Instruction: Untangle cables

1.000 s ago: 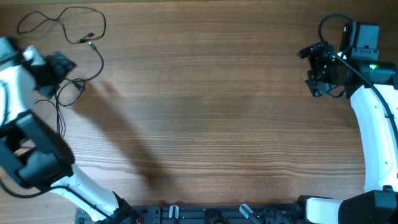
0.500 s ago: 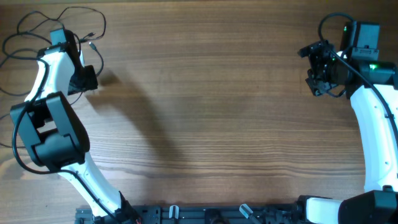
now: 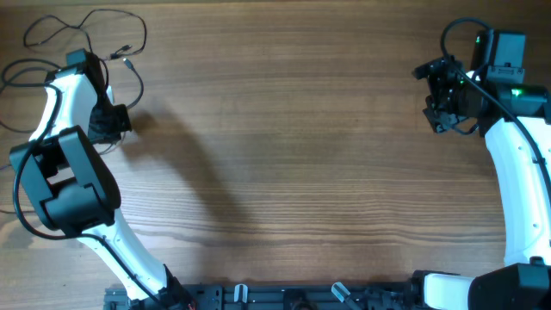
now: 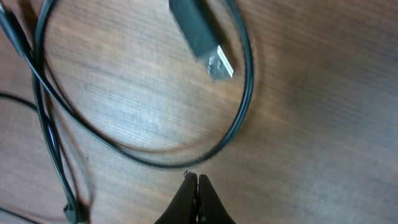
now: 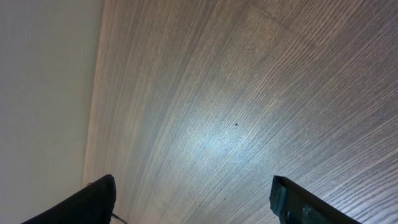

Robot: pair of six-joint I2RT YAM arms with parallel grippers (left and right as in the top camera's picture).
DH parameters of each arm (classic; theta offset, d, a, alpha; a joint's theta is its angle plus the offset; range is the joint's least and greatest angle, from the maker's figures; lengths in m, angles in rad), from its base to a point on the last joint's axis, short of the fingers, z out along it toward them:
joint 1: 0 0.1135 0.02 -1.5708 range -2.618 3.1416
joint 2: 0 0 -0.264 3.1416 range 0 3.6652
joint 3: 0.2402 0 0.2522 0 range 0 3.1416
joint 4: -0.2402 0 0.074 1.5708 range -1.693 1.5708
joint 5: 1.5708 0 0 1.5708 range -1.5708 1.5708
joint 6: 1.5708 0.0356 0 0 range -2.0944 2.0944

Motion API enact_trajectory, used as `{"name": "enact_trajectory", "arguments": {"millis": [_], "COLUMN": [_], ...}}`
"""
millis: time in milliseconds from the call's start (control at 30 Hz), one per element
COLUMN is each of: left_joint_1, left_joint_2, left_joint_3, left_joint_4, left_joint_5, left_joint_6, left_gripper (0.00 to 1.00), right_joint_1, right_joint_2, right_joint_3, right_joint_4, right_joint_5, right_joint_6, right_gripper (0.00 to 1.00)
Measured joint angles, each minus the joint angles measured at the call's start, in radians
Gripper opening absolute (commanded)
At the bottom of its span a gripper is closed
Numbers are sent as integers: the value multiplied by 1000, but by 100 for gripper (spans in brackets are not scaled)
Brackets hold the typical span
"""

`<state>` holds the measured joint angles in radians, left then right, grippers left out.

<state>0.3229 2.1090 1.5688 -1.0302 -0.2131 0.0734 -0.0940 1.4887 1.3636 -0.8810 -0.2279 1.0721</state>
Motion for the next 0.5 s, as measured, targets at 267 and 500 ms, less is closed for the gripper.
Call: {"name": "enact_trajectory", "arguments": {"millis": [267, 500], "left_joint_1": [0, 0], "left_joint_2": [0, 0], "left_joint_3": [0, -1], "left_joint_4": [27, 118], "left_joint_5": [0, 69], "left_joint_6": [-7, -11], "left_gripper": [70, 60], "right_joint_1": [0, 0], "right_joint_2": [0, 0], "right_joint_3": [0, 0], "right_joint_4": [3, 3], "right_joint_5": [0, 0], "right_joint_6": [0, 0], "right_gripper": [81, 81]}}
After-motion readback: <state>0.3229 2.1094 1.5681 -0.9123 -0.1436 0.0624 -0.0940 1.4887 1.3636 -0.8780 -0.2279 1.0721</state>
